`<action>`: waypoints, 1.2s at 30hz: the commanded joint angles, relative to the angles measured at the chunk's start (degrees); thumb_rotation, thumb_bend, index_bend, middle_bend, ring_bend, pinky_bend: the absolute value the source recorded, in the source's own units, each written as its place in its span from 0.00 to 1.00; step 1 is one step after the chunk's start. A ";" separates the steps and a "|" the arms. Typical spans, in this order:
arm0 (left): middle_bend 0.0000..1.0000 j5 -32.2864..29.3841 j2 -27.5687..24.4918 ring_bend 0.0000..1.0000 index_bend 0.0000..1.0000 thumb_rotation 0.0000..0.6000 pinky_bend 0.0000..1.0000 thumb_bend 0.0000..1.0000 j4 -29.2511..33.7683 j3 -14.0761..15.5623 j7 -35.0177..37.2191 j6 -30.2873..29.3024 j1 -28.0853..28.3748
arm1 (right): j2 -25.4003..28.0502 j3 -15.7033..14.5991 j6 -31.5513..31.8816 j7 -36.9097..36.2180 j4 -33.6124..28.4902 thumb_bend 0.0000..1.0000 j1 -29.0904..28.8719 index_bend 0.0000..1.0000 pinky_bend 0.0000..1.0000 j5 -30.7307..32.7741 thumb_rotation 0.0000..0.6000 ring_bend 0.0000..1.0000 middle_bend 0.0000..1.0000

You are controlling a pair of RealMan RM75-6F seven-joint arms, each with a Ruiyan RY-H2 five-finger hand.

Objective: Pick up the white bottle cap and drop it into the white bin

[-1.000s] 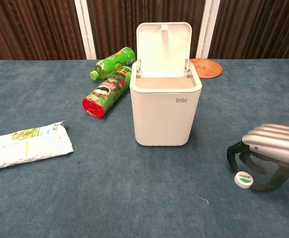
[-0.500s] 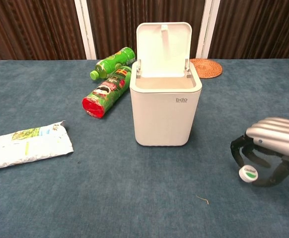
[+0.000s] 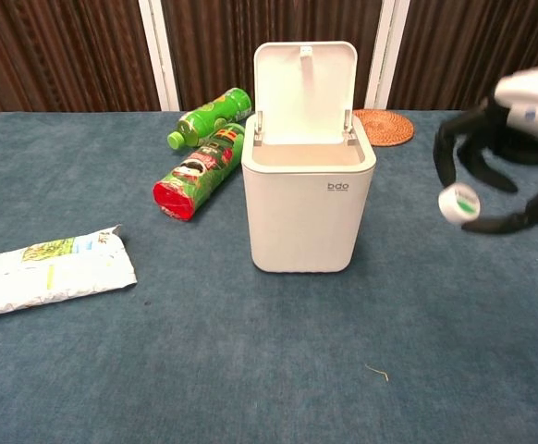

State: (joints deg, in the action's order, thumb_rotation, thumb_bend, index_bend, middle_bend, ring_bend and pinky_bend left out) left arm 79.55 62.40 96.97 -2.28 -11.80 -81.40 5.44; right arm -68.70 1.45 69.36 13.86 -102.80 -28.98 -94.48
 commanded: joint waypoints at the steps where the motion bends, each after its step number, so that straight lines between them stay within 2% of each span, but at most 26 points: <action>1: 0.27 -0.06 0.01 0.28 0.23 1.00 0.40 0.50 -0.01 0.03 -0.02 0.10 0.03 | 2.62 4.07 -0.82 5.15 -5.18 0.31 -1.17 0.74 1.00 4.15 1.00 1.00 0.88; 5: 0.27 -0.12 -0.02 0.28 0.23 1.00 0.40 0.50 0.01 0.02 -0.02 0.19 0.08 | 1.04 8.39 -3.44 9.63 -5.53 0.31 -4.00 0.73 1.00 10.48 1.00 1.00 0.88; 9: 0.27 -0.27 -0.09 0.28 0.23 1.00 0.40 0.50 -0.03 -0.05 0.25 0.11 0.03 | -2.76 12.00 -6.08 13.76 -2.58 0.31 -7.59 0.73 1.00 17.06 1.00 1.00 0.88; 13: 0.27 -0.30 -0.13 0.28 0.23 1.00 0.40 0.50 -0.05 -0.05 0.38 0.13 0.04 | -7.11 13.82 -8.35 14.23 1.80 0.31 -10.98 0.73 1.00 20.07 1.00 1.00 0.88; 19: 0.27 -0.24 -0.22 0.28 0.23 1.00 0.40 0.50 -0.06 0.02 0.55 0.22 0.06 | -13.82 15.18 -10.29 10.90 9.89 0.31 -15.11 0.71 1.00 20.80 1.00 1.00 0.88; 21: 0.27 -0.29 -0.28 0.28 0.23 1.00 0.40 0.50 -0.08 0.01 0.71 0.19 0.02 | -14.69 14.64 -10.41 9.98 10.97 0.30 -15.33 0.65 1.00 20.67 1.00 1.00 0.88; 24: 0.27 -0.25 -0.36 0.28 0.23 1.00 0.40 0.50 -0.08 -0.01 0.99 0.03 -0.05 | -14.96 13.58 -9.87 9.93 11.68 0.16 -15.20 0.40 1.00 19.80 1.00 1.00 0.88; 26: 0.27 -0.19 -0.37 0.28 0.23 1.00 0.40 0.50 -0.06 -0.02 1.02 -0.06 -0.08 | -14.53 13.03 -9.16 9.74 11.29 0.10 -14.80 0.28 1.00 19.08 1.00 1.00 0.88; 30: 0.27 -0.07 -0.32 0.28 0.23 1.00 0.40 0.50 -0.04 0.09 0.76 0.08 -0.01 | -11.32 11.90 -6.58 7.94 7.56 0.08 -12.68 0.14 1.00 17.08 1.00 1.00 0.88; 33: 0.27 -0.05 -0.19 0.28 0.23 1.00 0.40 0.50 -0.15 0.17 0.49 0.27 0.08 | -7.56 10.21 -1.30 7.23 2.67 0.08 -8.78 0.15 1.00 14.28 1.00 0.99 0.88; 35: 0.27 0.03 -0.18 0.28 0.24 1.00 0.40 0.50 -0.11 0.19 0.51 0.21 0.07 | -4.83 7.91 3.09 7.30 -0.03 0.08 -5.22 0.28 1.00 11.41 1.00 0.99 0.88; 36: 0.27 0.15 -0.20 0.28 0.24 1.00 0.40 0.50 -0.10 0.18 0.53 0.05 0.04 | -2.89 5.78 6.07 7.09 -1.06 0.08 -2.49 0.36 1.00 9.19 1.00 0.98 0.88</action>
State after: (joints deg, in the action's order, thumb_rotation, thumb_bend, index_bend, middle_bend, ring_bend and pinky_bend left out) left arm 79.68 62.20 96.87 -2.11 -11.28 -81.32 5.50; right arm -76.08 11.17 69.16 21.58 -99.84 -37.04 -80.66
